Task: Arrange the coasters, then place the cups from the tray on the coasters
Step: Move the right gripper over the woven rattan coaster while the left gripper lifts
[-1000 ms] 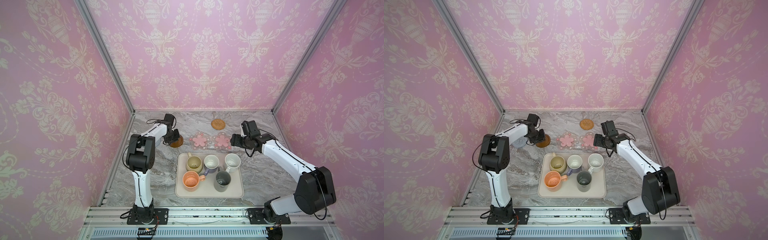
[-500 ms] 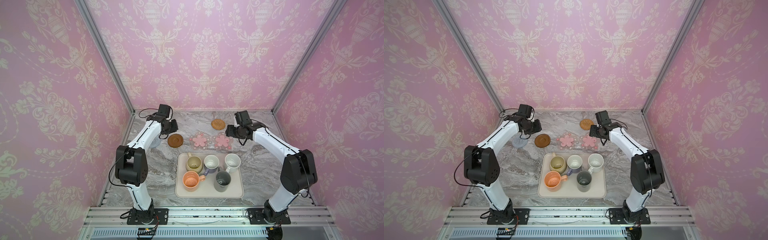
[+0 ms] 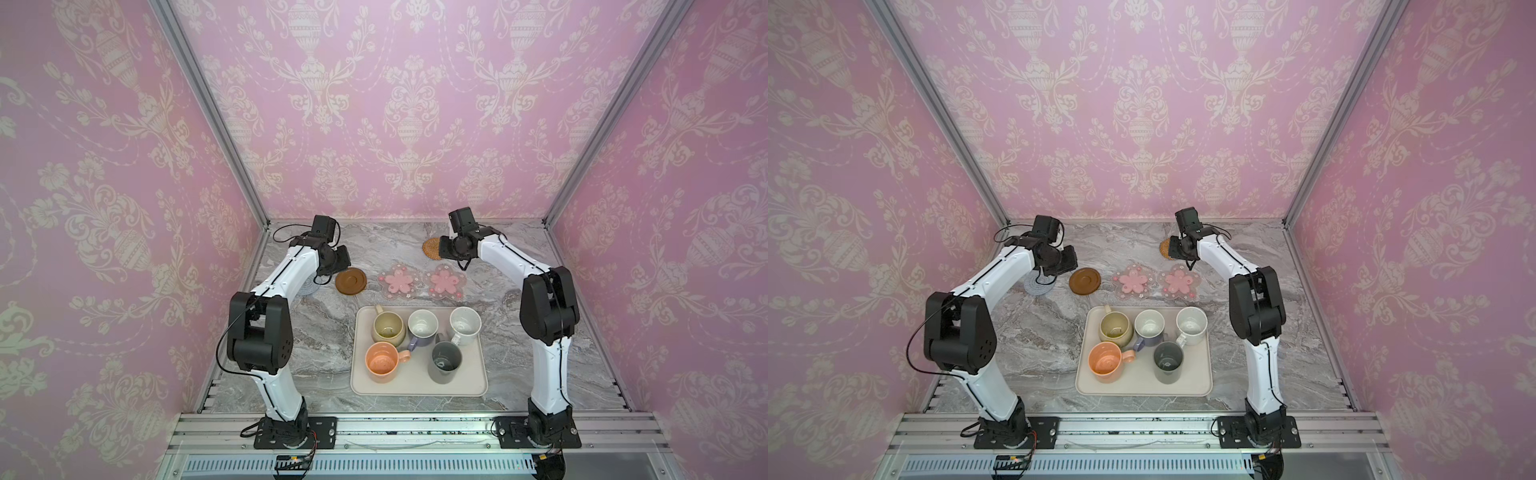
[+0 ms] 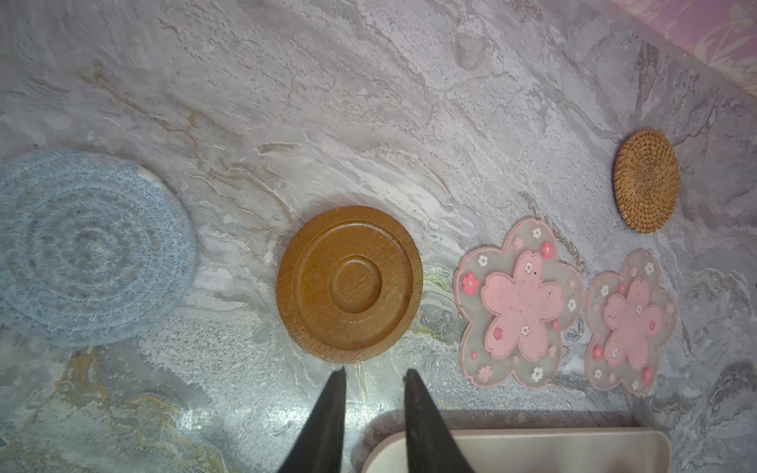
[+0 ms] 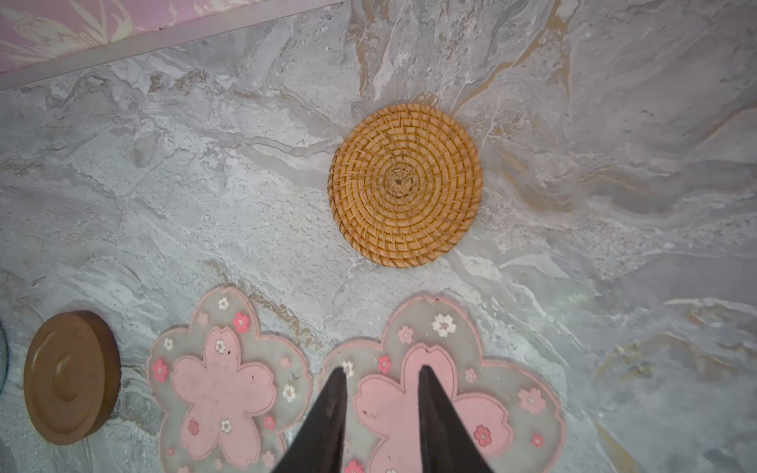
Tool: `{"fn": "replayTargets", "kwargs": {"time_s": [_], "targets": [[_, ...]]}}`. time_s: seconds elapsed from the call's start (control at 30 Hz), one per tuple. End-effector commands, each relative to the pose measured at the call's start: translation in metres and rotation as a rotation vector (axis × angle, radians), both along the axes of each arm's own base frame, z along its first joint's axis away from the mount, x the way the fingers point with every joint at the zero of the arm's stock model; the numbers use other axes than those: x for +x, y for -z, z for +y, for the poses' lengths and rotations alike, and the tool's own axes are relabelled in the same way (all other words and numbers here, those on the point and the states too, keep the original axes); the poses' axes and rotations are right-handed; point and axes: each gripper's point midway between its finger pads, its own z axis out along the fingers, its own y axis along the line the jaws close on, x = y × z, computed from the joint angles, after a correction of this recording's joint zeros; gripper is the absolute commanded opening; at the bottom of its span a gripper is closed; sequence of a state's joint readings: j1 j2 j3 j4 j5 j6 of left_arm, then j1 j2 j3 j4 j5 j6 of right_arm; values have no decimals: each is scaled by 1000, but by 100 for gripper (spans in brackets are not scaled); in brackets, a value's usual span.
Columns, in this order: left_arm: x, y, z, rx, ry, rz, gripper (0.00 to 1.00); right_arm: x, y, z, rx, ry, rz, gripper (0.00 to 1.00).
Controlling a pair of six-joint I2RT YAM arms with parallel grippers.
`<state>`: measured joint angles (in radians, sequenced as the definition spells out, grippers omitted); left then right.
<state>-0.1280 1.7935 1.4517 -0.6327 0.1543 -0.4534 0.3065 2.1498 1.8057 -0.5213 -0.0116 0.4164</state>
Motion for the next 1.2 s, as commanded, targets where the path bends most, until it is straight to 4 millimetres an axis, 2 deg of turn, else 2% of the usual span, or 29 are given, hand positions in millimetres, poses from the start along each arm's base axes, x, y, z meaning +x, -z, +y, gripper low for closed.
{"fn": "replayTargets", "kwargs": {"time_s": [0.0, 0.2, 0.43, 0.6, 0.8, 0.93, 1.17], "targets": [[3, 4, 2, -13, -8, -5, 28, 10, 12, 9, 8, -11, 25, 26], [11, 14, 1, -38, -12, 2, 28, 38, 28, 17, 61, 3, 25, 12], [21, 20, -3, -74, -10, -2, 28, 58, 49, 15, 132, 56, 45, 0], [22, 22, -1, -75, -12, -3, 28, 65, 63, 13, 168, 92, 58, 0], [23, 21, -1, -79, -18, -5, 28, 63, 84, -1, 155, 145, 110, 0], [24, 19, -2, -93, -25, -10, 28, 58, 90, -14, 139, 173, 132, 0], [26, 14, -4, -118, -42, -21, 28, 52, 89, -52, 152, 262, 143, 0]]}}
